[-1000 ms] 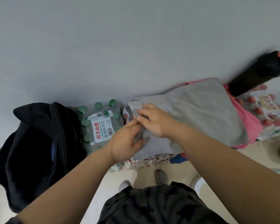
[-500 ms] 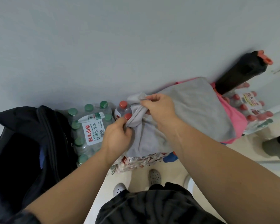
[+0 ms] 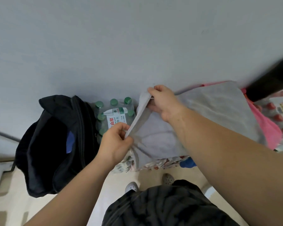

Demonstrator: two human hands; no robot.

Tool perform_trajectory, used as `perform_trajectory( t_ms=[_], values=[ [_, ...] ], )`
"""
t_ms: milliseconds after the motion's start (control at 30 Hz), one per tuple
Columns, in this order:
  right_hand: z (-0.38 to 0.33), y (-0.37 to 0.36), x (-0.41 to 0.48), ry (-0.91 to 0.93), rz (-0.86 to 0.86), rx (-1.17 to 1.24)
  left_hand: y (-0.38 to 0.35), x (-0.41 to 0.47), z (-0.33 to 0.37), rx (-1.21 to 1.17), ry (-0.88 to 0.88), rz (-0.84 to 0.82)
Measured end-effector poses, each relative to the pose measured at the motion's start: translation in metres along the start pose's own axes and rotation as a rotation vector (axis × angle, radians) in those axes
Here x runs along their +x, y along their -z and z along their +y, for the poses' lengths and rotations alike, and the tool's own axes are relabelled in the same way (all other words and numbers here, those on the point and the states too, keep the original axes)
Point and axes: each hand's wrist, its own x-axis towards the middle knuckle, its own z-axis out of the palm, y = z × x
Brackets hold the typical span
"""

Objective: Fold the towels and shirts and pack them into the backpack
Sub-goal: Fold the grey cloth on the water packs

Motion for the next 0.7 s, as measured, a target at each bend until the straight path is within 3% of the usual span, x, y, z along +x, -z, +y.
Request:
perform_trajectory(
  t_ms=[100,233,500,700],
  values=[
    [-0.001,-0.014,-0.003,-0.078,-0.165,0.109,0.003,-0.007,-0.009,0.166,0.027,0.070],
    [0.008,-0.021,-0.002,-0.103,-0.225,0.055,-0.002,-0.012,-0.021,0.273,0.074,0.182],
    [-0.013,0.030,0.029,-0.031,-0.145,-0.068,-0.042,-0.021,0.009,-0.006,0.144,0.320],
    [-0.028,0.111,0.049,0.114,-0.123,-0.219,-0.107,-0.020,0.072,-0.141,0.053,0.033]
  ],
)
